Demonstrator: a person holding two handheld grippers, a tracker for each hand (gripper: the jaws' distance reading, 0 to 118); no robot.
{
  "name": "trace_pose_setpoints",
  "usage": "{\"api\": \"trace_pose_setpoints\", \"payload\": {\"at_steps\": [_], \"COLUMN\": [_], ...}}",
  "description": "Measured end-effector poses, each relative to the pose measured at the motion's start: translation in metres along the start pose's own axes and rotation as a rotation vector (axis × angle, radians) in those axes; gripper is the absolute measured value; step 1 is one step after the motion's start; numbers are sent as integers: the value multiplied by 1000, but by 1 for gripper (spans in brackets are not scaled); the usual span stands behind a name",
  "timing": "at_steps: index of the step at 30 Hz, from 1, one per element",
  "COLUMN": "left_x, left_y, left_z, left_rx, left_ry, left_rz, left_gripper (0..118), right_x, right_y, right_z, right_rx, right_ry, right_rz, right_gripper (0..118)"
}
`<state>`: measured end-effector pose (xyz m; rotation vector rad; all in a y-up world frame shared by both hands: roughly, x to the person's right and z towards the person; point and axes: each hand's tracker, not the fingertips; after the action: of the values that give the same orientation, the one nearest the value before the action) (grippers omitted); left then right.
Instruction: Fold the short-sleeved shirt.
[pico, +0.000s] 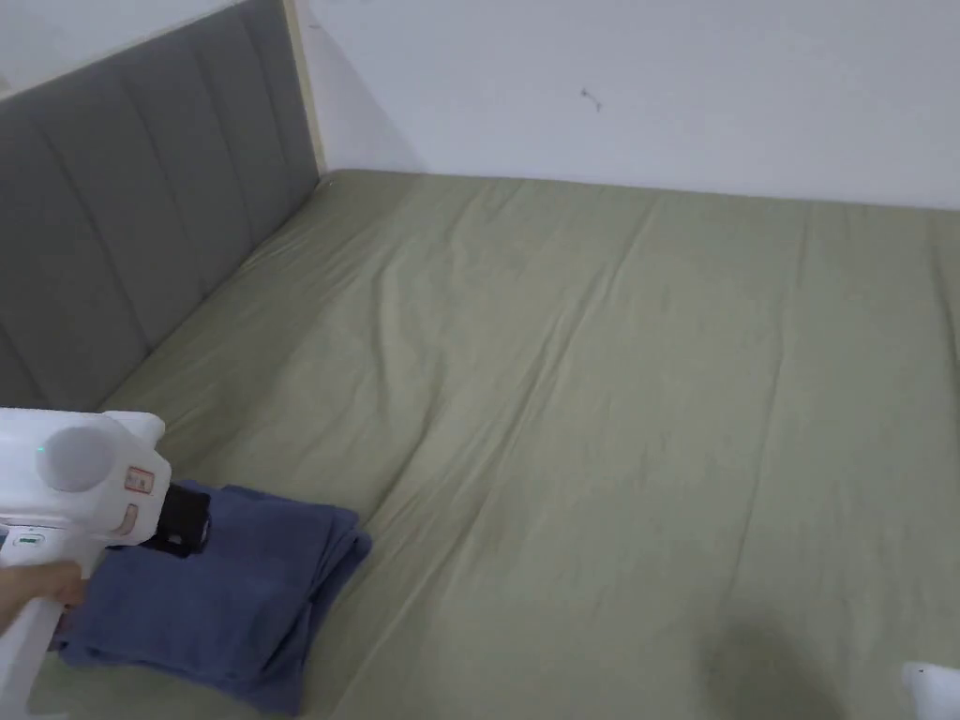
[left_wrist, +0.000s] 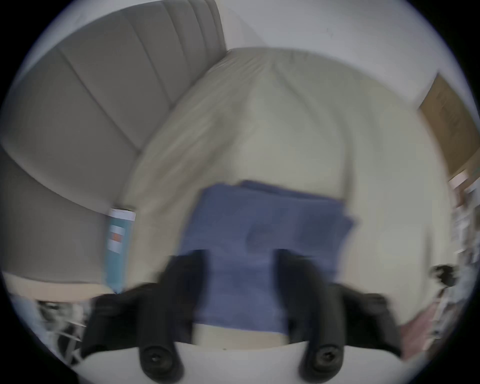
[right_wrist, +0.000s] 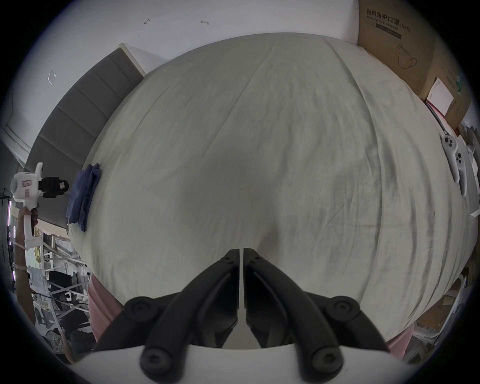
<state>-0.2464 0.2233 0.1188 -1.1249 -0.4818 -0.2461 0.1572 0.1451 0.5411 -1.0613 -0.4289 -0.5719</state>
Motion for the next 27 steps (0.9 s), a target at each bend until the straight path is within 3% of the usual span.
{"api": "trace_pose_setpoints", "payload": {"at_steps": [2, 10, 16, 22, 27], "left_x": [13, 124, 211, 269, 289], "left_y": [-8, -53, -100, -132, -138], "left_z": [10, 48, 82, 116, 147], "left_rx": [3, 123, 339, 528, 681], "left_ry": [-130, -197, -123, -63, -7], "left_rz": [31, -62, -142, -194, -202], "left_gripper": [1, 0, 0, 0, 0], "right_x": [1, 4, 4, -7, -21], "right_y": [0, -6, 0, 5, 5], "right_z": [2, 20, 57, 103, 139], "right_rx": [6, 64, 232, 421, 601], "right_ry": [7, 37, 8, -123, -163], "right_rz": [1, 3, 8, 113, 156], "right_gripper": [4, 4, 4, 4, 4]}}
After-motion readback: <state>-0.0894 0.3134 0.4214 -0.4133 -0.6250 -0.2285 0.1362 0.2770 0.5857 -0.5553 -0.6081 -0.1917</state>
